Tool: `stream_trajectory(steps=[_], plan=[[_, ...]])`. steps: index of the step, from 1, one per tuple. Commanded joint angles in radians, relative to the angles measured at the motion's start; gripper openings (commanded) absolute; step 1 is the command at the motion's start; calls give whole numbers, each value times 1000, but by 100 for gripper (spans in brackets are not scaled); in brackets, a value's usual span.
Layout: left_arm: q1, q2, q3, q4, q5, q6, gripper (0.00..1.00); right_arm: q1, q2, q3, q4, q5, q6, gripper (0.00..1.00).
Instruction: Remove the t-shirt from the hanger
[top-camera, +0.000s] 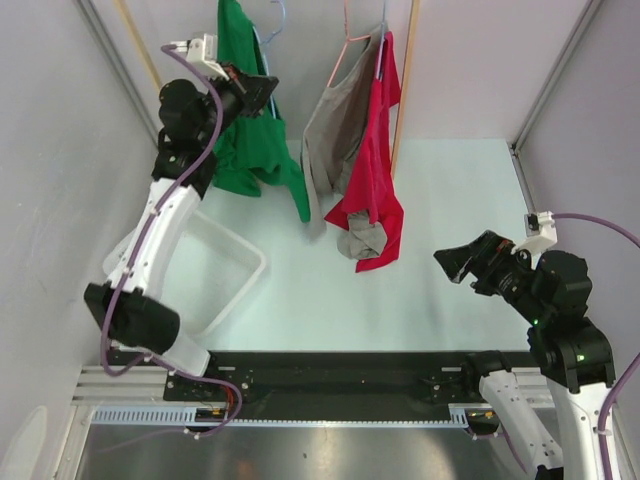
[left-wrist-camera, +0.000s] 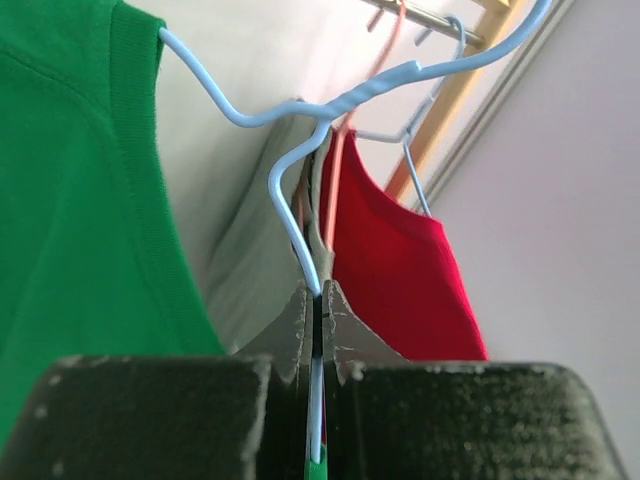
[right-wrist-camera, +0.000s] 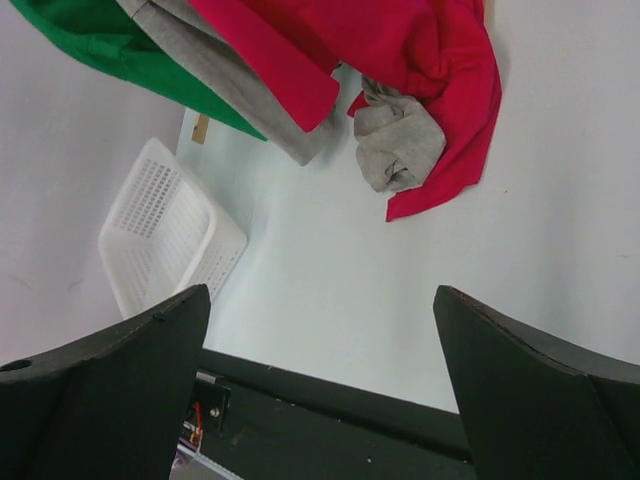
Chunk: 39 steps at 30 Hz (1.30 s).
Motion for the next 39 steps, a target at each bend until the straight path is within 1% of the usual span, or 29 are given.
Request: stream_trajectory(steps=[1, 2, 3, 5, 6, 7, 9, 11, 12, 14, 15, 16, 17, 18, 20, 21, 22, 23, 24, 26, 27, 28, 30, 31, 33, 35, 37, 38, 39], plan=[[-1, -225, -104, -92, 14, -12, 0, -3, 11, 1, 40, -77, -27, 100], [-1, -263, -137, -116, 25, -24, 0, 0, 12, -14, 48, -87, -25, 100], [-1, -296, -215, -118, 41, -50, 0, -1, 17, -22, 57, -108, -16, 100], [-3, -398, -301, -104, 92, -90, 0, 2, 23, -41, 96, -131, -1, 100], [-5, -431, -390, -103, 103, -145, 0, 6, 24, -62, 112, -158, 8, 100], [-20, -495, -438, -89, 126, -170, 0, 9, 26, -73, 154, -171, 33, 100], [-40, -552, -565, -35, 140, -227, 0, 39, 38, -100, 200, -195, 58, 100], [-87, -616, -637, 14, 144, -261, 0, 80, 57, -111, 263, -194, 87, 100], [-110, -629, -691, 29, 155, -279, 0, 136, 82, -113, 280, -167, 93, 100], [-175, -649, -719, 31, 175, -282, 0, 221, 109, -102, 320, -92, 110, 100], [-193, -656, -739, 22, 166, -282, 0, 320, 138, -99, 347, -61, 111, 100], [-222, -669, -751, 13, 131, -287, 0, 373, 153, -88, 359, 15, 111, 100], [-231, -688, -775, 17, 114, -294, 0, 425, 170, -85, 373, 56, 108, 100], [-239, -698, -785, 25, 98, -296, 0, 541, 204, -82, 413, 92, 101, 100], [-244, -709, -797, 43, 63, -316, 0, 652, 251, -73, 451, 193, 72, 100], [-245, -721, -799, 48, 48, -325, 0, 748, 279, -65, 487, 221, 56, 100], [-245, -728, -802, 57, 29, -333, 0, 805, 344, -45, 499, 244, 39, 100], [-245, -738, -803, 61, -12, -354, 0, 854, 374, -35, 508, 330, 6, 100], [-245, -750, -802, 65, -32, -362, 0, 952, 409, -28, 534, 370, -14, 100], [-245, -758, -790, 55, -82, -380, 0, 1023, 493, -10, 574, 452, -74, 100], [-245, -759, -783, 36, -95, -388, 0, 1087, 517, -5, 590, 487, -91, 100], [-245, -758, -777, 26, -101, -403, 0, 1109, 558, -10, 603, 546, -103, 100], [-245, -764, -767, 22, -112, -419, 0, 1145, 586, -22, 666, 587, -140, 99], [-245, -765, -766, 22, -113, -435, 0, 1180, 612, -27, 688, 649, -149, 100], [-245, -773, -765, 13, -118, -449, 0, 1200, 632, -53, 751, 725, -166, 99], [-244, -787, -766, 8, -124, -466, 0, 1224, 655, -79, 818, 768, -175, 95], [-244, -802, -771, 12, -141, -480, 0, 1246, 667, -93, 838, 820, -176, 81], [-245, -805, -771, 12, -149, -483, 0, 1250, 678, -100, 844, 828, -174, 72], [-245, -811, -768, 6, -176, -489, 0, 1255, 681, -114, 878, 843, -168, 65]])
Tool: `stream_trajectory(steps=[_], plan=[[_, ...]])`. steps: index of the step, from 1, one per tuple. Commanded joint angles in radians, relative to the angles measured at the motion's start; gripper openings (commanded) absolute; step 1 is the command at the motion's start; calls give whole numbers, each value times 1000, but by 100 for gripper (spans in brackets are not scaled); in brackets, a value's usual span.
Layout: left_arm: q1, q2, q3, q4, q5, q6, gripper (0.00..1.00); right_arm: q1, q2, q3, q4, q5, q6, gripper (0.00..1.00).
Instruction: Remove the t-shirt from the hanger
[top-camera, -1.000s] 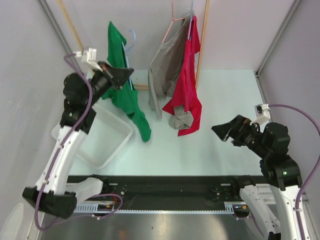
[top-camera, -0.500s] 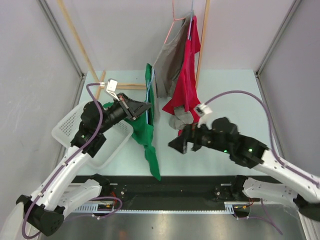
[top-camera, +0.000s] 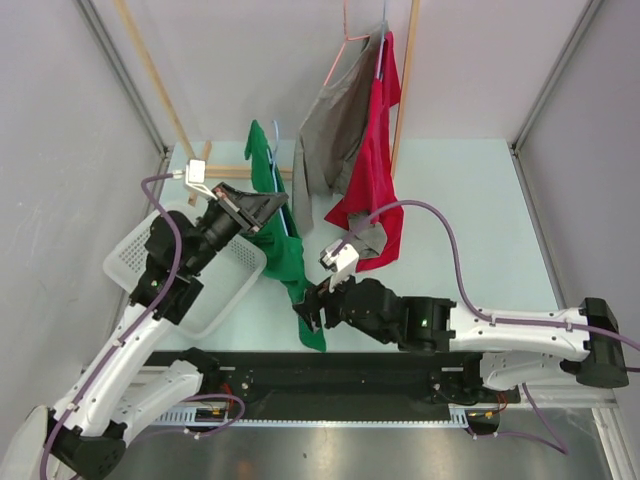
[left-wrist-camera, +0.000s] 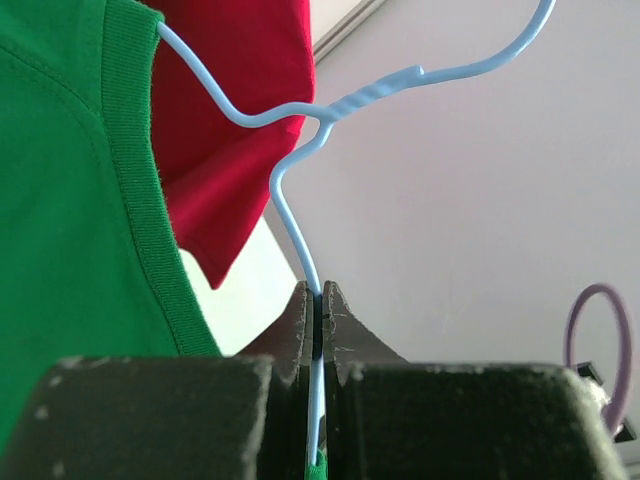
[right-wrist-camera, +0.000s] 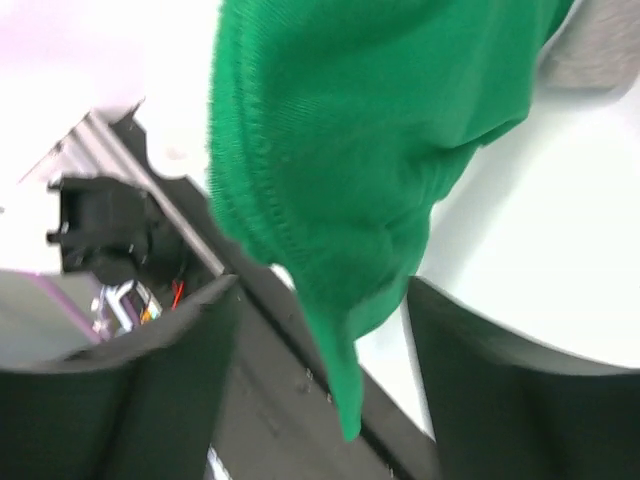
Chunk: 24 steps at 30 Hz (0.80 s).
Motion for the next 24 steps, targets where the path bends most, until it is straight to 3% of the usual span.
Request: stream_trajectory(steps=[1, 2, 4, 5, 9, 15, 19, 24], plan=[[-3, -61, 43, 38, -80, -60, 0, 31, 20, -37, 174, 172, -18, 57], [-2, -68, 41, 36, -98, -66, 0, 40, 22, -47, 189, 176, -12, 39], [-3, -87, 18, 44, -179, -95, 0, 48, 19, -78, 198, 211, 21, 16], [-2, -111, 6, 53, -210, -110, 0, 48, 11, -89, 208, 221, 32, 0], [-2, -154, -63, 127, -348, -207, 0, 57, -26, -121, 215, 237, 83, 0], [-2, -125, -42, 147, -555, -195, 0, 141, -113, -219, 174, 362, 175, 0], [-3, -64, -4, 182, -600, -137, 0, 180, -185, -296, 146, 385, 218, 0], [-2, 4, 43, 194, -542, 0, 0, 266, -305, -370, 146, 498, 232, 0]])
